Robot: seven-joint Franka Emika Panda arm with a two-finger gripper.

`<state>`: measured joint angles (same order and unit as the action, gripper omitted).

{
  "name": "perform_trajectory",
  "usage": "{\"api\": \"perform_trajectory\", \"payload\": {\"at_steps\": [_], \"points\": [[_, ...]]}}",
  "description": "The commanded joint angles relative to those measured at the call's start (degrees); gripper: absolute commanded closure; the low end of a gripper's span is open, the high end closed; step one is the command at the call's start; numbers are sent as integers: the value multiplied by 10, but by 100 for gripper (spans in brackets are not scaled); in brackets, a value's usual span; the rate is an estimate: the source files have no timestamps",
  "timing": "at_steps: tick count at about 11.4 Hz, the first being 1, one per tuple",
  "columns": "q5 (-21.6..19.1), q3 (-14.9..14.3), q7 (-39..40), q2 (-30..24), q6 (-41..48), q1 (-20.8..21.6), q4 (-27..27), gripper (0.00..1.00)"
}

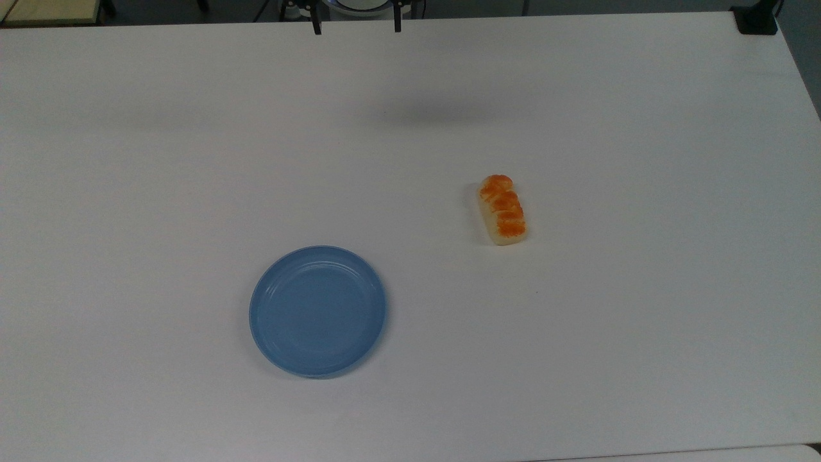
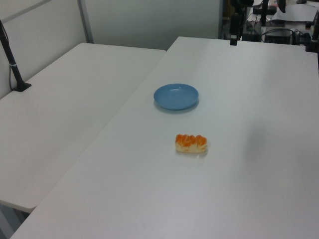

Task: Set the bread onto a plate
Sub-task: 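Move the open gripper over the bread roll and lower onto it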

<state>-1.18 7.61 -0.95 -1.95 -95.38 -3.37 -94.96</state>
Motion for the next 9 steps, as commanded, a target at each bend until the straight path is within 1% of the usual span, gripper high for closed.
{"api": "perform_trajectory", "payload": {"at_steps": [1,2,3,4,5,7,9], "points": [[-40,14,0,7,-27,5,-20,0],[-51,19,-16,8,-65,7,-36,0],[-54,33,-35,10,-107,13,-57,0],[-54,48,-47,13,-140,14,-79,0],[-54,70,-63,26,-174,15,-94,0],[-48,100,-93,79,-213,22,-93,0],[-35,102,-108,120,-234,47,-88,0]]}}
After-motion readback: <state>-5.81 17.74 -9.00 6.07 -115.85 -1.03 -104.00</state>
